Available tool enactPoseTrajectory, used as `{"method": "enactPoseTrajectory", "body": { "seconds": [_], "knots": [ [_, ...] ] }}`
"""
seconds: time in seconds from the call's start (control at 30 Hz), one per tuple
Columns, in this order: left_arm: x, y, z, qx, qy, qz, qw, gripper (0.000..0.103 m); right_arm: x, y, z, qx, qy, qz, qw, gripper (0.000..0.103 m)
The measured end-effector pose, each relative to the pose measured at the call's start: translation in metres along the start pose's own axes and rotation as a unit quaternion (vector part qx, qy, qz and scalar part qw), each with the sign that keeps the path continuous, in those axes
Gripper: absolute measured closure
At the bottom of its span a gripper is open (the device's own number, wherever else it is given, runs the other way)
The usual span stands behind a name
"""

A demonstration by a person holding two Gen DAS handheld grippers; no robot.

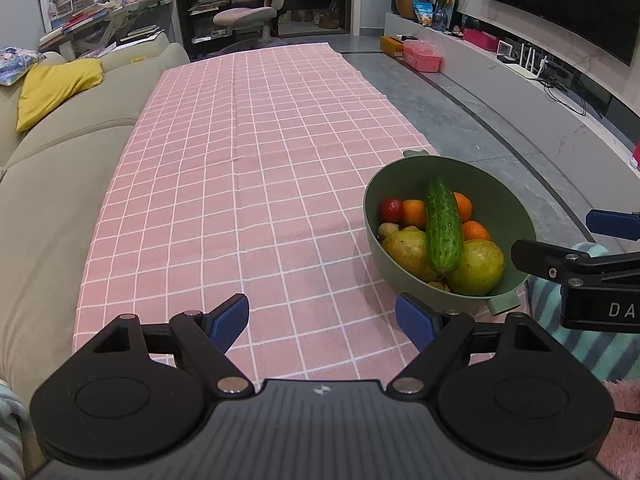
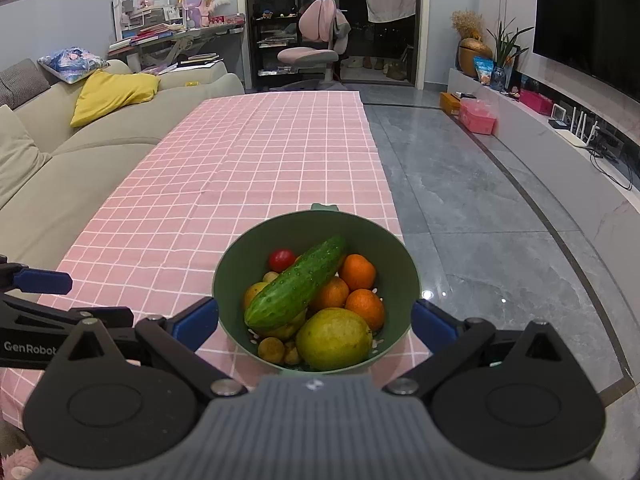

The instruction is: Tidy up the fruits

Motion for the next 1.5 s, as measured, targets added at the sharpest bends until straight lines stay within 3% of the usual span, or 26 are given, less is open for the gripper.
{"method": "enactPoseTrajectory", "body": {
  "seconds": [1.5],
  "knots": [
    [0.0016, -0.0016, 0.0014, 0.005, -0.002, 0.003, 1.0, 0.006, -0.005, 0.0022, -0.0025, 0.004, -0.001, -0.009, 1.0, 0.004]
  ]
}}
Point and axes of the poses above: each gripper's, at about its wrist camera, not at the fingertips, and x roughly against the way its jaws point, z to its right, y to its underside, the point moved 5 cm from there along -x, roughly the way its jaws point, and after that the axes turned 2 degrees about -z, right-handed, at the moved point
